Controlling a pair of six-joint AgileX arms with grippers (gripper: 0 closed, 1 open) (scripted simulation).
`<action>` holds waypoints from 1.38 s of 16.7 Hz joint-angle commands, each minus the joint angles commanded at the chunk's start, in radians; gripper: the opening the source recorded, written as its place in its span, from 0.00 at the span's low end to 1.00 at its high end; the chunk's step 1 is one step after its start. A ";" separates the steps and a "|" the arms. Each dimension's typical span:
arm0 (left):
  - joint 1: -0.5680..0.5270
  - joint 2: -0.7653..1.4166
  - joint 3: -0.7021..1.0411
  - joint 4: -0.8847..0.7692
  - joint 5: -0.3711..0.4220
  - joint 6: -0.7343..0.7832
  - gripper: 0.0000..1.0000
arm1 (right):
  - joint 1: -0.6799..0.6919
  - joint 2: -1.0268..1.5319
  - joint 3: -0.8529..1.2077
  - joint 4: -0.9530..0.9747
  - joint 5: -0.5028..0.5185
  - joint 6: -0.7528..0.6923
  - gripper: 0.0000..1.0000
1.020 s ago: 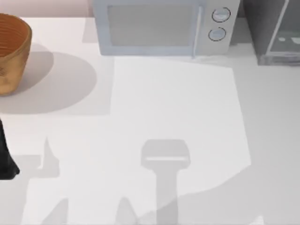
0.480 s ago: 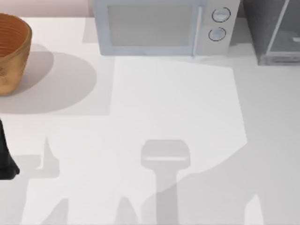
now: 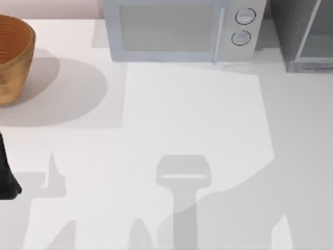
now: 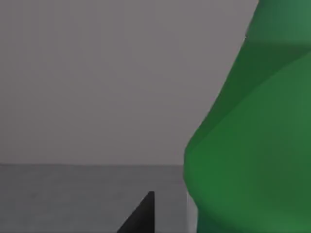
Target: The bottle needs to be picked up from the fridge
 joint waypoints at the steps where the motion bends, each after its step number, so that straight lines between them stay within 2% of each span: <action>1: 0.000 0.000 0.000 0.000 0.000 0.000 1.00 | 0.000 0.000 0.000 0.000 0.000 0.000 0.47; 7: 0.000 0.000 0.000 0.000 0.000 0.000 1.00 | 0.000 0.000 0.000 0.000 0.000 0.000 0.02; 17: 0.000 0.000 0.000 0.000 0.000 0.000 1.00 | -0.003 -0.005 0.001 -0.004 0.000 0.001 0.00; 23: 0.000 0.000 0.000 0.000 0.000 0.000 1.00 | -0.003 -0.114 0.032 -0.146 -0.002 0.003 0.00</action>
